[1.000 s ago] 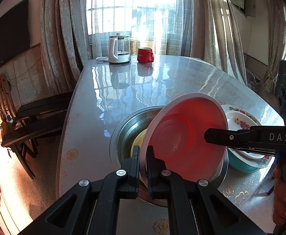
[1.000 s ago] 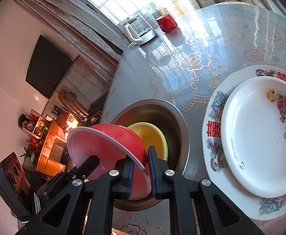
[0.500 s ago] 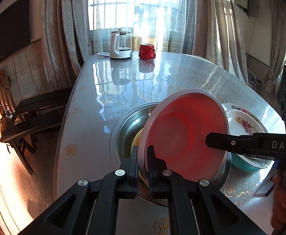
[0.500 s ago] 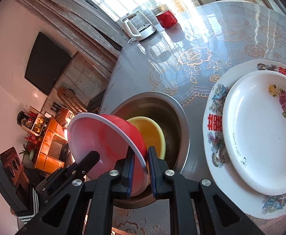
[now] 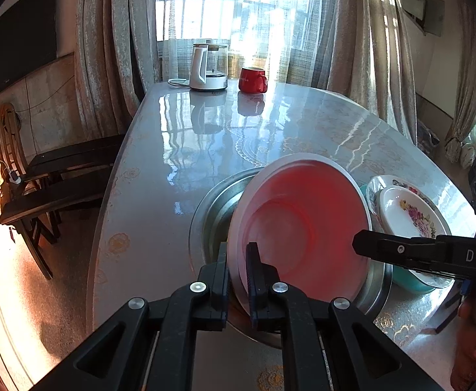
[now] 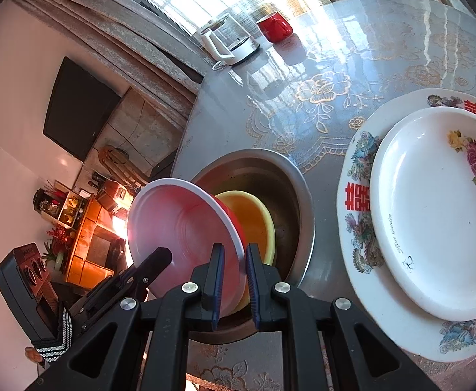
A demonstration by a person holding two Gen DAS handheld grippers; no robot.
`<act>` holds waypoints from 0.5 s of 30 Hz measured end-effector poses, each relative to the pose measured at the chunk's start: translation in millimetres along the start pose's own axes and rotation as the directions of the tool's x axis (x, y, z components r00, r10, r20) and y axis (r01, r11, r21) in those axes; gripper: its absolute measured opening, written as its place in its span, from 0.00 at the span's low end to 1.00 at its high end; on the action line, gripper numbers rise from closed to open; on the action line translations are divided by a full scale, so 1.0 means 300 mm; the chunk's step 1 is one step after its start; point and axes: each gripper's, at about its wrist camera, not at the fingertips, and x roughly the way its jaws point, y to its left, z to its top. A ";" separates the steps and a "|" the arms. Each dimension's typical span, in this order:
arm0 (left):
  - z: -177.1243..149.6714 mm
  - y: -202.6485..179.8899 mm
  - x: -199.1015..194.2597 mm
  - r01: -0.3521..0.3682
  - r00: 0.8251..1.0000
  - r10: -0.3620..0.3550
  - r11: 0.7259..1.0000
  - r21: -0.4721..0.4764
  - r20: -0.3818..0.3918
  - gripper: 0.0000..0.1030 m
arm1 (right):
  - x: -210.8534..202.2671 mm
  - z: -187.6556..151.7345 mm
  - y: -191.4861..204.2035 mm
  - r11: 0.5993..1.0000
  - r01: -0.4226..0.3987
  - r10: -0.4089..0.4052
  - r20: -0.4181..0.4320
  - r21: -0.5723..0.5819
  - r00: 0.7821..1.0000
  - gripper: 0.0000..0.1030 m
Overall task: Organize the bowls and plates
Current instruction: 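Lower the red bowl into the yellow bowl with both grippers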
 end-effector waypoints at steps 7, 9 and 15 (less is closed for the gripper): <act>0.003 -0.008 0.038 -0.011 1.000 0.012 1.000 0.020 -0.024 0.10 | -0.018 -0.002 -0.001 0.999 -0.039 0.039 0.006 0.006 0.999 0.15; 0.001 -0.010 0.044 -0.010 1.000 0.010 1.000 0.021 -0.030 0.10 | -0.026 -0.002 -0.002 0.999 -0.046 0.046 0.010 0.009 0.999 0.15; 0.008 -0.004 0.046 0.013 0.999 -0.012 1.000 0.016 -0.049 0.12 | -0.049 0.002 0.005 0.998 -0.061 0.061 0.026 0.014 0.998 0.15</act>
